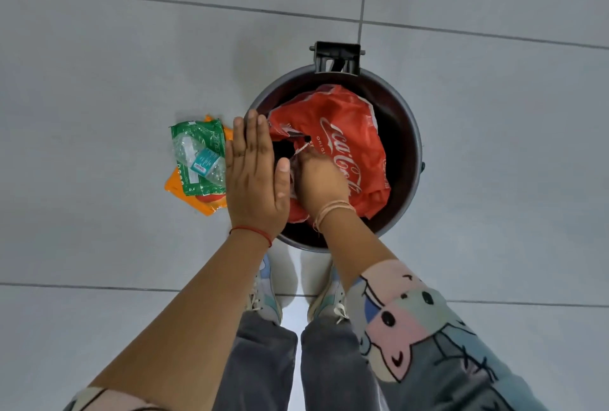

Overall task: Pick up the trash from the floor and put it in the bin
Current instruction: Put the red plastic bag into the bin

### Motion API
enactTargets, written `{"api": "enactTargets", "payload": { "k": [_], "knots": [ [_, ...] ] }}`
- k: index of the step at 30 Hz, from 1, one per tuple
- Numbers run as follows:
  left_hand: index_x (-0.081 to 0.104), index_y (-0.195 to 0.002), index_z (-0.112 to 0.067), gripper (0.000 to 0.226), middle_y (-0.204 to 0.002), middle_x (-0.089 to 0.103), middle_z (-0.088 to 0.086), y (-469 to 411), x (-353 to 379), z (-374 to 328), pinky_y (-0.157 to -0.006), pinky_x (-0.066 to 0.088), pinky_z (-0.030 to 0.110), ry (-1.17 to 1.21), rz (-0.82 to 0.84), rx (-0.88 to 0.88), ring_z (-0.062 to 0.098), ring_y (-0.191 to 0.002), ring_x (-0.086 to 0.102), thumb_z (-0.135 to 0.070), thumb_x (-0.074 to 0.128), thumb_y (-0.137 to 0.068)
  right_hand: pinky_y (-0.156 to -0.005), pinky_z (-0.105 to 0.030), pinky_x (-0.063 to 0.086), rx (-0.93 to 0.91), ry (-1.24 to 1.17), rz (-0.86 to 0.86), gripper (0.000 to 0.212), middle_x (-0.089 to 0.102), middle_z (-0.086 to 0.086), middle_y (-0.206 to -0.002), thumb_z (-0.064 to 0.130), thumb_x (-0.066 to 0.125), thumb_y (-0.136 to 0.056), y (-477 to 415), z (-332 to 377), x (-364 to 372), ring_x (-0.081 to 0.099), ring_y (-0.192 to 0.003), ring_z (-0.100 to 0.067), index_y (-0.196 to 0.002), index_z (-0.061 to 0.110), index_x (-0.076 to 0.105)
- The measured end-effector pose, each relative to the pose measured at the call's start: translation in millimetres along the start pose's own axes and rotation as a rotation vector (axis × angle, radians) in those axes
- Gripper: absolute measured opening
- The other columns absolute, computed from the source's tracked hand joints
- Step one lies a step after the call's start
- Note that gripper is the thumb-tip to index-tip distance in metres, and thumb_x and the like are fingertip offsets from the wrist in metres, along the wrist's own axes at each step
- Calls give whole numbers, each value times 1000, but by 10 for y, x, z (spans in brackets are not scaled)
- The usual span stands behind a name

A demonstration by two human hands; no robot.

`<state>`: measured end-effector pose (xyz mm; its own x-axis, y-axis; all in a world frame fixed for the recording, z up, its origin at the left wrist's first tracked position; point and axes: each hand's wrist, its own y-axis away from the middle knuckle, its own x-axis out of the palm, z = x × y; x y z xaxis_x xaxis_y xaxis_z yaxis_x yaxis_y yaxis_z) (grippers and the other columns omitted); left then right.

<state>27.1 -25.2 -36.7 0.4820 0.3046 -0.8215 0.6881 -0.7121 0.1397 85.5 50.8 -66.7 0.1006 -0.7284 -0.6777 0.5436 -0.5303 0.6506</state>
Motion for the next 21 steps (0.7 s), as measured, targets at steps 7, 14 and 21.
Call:
{"api": "enactTargets", "payload": {
  "k": [7, 14, 21],
  "knots": [
    [15, -142, -2, 58, -151, 21, 19, 6, 33, 18, -115, 4, 40, -68, -13, 25, 23, -139, 5, -32, 17, -92, -116, -53, -1, -33, 404, 193, 81, -15, -8, -158, 61, 34, -91, -105, -389, 167, -18, -143, -31, -147, 22, -9],
    [16, -142, -1, 66, -150, 23, 20, 2, 37, 26, -115, 5, 39, -93, -16, 45, 24, -139, 7, -45, 2, -94, -120, -45, 5, -23, 284, 163, 70, -9, -9, -159, 47, 33, -97, -179, -372, 199, -10, -145, -28, -148, 15, -2],
    [15, -142, -1, 65, -151, 21, 20, 6, 20, -14, -115, 7, 44, -216, 25, 34, 25, -138, 3, -42, 19, -92, -117, -42, 12, -138, 134, -531, 56, 25, -21, -152, 19, 48, -95, 242, -315, -234, 17, -142, -36, -143, 1, 25]
  ]
}}
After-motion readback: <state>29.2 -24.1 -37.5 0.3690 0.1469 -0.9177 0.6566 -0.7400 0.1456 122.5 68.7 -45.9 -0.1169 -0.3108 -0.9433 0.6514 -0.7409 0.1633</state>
